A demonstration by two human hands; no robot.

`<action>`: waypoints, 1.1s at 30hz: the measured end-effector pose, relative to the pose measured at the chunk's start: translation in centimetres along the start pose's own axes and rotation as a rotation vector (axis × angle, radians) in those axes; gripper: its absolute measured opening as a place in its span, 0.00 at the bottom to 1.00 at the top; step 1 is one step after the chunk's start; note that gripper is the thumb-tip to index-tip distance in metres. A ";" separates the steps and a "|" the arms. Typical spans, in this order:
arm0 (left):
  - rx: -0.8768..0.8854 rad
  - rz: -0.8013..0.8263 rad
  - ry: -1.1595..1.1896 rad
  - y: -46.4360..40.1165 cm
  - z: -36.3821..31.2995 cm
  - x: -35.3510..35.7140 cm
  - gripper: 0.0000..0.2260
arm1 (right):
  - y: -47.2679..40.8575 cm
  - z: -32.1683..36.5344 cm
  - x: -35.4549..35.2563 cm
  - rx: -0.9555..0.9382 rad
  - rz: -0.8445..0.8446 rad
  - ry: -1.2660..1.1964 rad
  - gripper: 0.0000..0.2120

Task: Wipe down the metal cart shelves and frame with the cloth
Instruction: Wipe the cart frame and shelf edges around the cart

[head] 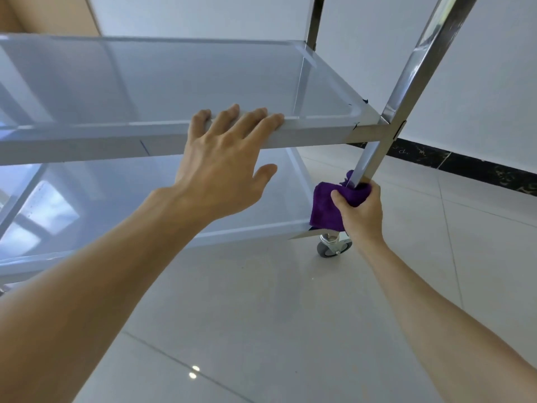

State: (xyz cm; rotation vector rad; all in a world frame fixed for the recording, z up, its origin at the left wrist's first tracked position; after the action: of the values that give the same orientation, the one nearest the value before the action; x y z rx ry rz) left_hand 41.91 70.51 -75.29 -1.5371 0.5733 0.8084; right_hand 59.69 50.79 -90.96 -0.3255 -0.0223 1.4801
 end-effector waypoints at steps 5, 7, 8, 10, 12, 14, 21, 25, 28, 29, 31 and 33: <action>0.014 -0.019 0.003 0.2 0.2 0.0 0.30 | -0.7 4.4 -1.0 -0.131 -0.116 -0.187 0.23; 0.023 -0.025 -0.001 0.3 0.2 0.0 0.31 | -0.6 3.8 -0.7 -0.133 -0.081 -0.149 0.24; 0.025 -0.022 -0.005 0.3 0.2 0.0 0.31 | -0.5 2.9 -0.6 -0.117 -0.034 -0.087 0.25; 0.030 -0.006 -0.023 0.2 0.1 -0.1 0.32 | 0.3 0.4 -0.5 -0.029 0.101 0.082 0.28; 0.036 0.019 -0.035 0.3 0.1 -0.2 0.34 | 1.4 -1.4 -1.4 0.034 0.195 0.208 0.32; 0.038 0.034 -0.027 0.3 0.2 -0.3 0.34 | 1.9 -0.9 -2.8 -0.006 0.188 0.243 0.35; 0.027 0.085 0.009 0.1 0.3 -0.4 0.36 | 2.4 10.2 -7.4 -0.502 0.124 0.208 0.39; 0.043 0.088 0.068 -0.2 0.6 -0.8 0.35 | 2.0 17.2 -4.8 -0.807 0.263 0.250 0.38; 0.023 0.080 0.065 0.2 2.3 -2.2 0.32 | 0.7 19.2 -1.9 -0.949 0.384 0.546 0.40; 0.010 0.071 0.006 0.8 3.6 -2.8 0.32 | 0.2 19.0 -1.1 -0.954 0.425 0.672 0.40; -0.033 0.061 -0.124 2.2 6.2 -3.8 0.34 | -0.6 18.3 -0.3 -0.953 0.449 0.813 0.39; -0.062 0.043 -0.187 3.4 7.7 -4.2 0.34 | -0.6 17.9 -0.1 -0.974 0.413 0.812 0.37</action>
State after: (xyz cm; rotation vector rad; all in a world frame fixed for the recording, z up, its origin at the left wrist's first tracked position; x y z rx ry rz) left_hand 35.46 77.29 -74.30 -1.4901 0.4486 0.9994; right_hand 56.45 54.22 -73.65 -1.7848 -0.0235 1.5485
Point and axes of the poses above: each hand's wrist, its own y-axis away from the middle knuckle, its own x-axis out of the palm, z = x × y, the point moved 5 cm from there along -y, towards the middle knuckle, and after that the axes turned 11 degrees about -z, right-handed, at the moved point
